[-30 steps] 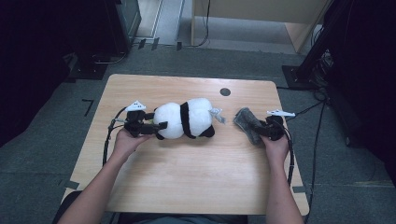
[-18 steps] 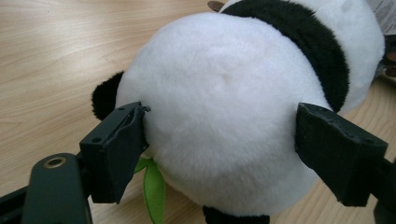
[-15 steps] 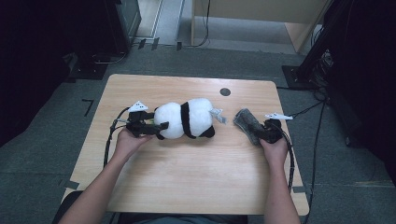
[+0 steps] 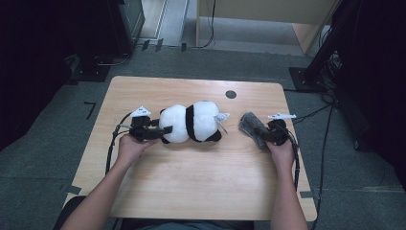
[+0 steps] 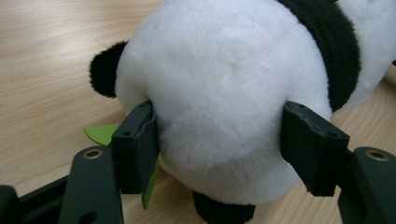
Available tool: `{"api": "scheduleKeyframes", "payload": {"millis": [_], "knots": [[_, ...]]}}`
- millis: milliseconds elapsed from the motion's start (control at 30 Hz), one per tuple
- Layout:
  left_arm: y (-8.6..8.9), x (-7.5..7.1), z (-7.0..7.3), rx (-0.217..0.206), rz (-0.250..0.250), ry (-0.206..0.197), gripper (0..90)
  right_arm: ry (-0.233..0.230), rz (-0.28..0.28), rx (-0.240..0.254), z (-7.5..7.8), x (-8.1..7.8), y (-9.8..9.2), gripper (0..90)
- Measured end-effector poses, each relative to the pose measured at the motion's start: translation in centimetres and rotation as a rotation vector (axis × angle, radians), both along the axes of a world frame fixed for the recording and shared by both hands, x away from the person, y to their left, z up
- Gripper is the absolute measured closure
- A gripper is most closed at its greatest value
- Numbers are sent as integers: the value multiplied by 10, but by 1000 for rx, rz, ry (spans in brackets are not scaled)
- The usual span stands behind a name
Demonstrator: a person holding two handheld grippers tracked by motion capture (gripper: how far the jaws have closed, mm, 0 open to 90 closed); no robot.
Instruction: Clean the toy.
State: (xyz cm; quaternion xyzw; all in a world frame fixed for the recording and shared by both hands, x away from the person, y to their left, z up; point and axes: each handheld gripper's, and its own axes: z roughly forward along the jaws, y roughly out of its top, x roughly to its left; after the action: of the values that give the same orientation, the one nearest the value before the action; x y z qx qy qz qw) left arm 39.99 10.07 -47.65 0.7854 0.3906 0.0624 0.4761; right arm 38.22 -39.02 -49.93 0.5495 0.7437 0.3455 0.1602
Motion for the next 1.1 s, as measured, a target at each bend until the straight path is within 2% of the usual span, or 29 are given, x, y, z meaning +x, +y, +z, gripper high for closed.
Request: {"api": "scheduleKeyframes", "payload": {"millis": [300,467,633,733,800,900,1100], "knots": [[1,-2,-1,14,-9,-22,373,-21,-3,51,22,-3,8,692],[2,-1,-3,11,-11,-30,374,-58,37,70,40,-6,18,691],[3,0,-4,1,-9,-27,367,-57,63,57,49,-6,32,688],[3,-1,-4,0,-8,-23,367,-62,75,72,56,-5,36,681],[3,-1,-3,6,-7,-20,367,-70,87,105,61,-4,38,683],[2,-2,-2,10,-2,-19,369,-71,104,76,69,-2,44,687],[3,-5,-5,1,10,-27,368,-74,119,60,92,10,55,687]]}}
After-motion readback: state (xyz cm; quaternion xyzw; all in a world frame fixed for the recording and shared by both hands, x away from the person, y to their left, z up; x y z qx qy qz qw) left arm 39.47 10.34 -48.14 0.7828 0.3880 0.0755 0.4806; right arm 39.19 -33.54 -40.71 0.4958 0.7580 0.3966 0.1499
